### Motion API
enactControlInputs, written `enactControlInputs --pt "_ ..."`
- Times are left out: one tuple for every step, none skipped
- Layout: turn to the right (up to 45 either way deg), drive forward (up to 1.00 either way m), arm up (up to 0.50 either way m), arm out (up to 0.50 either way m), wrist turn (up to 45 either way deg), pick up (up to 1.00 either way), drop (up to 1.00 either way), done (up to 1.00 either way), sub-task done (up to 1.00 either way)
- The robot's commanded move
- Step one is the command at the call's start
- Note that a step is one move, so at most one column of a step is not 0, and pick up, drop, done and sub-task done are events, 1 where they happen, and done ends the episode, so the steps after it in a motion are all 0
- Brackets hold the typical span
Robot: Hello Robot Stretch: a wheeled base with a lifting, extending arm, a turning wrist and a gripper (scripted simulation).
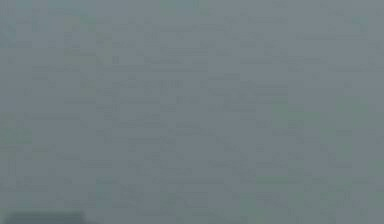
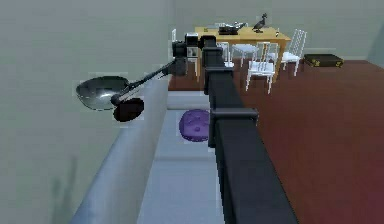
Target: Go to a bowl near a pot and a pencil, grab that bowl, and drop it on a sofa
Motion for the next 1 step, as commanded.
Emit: enactControlInputs --pt "0.0 0.0 0.0 0.0 45.0 0.0 0.0 0.0 0.0"
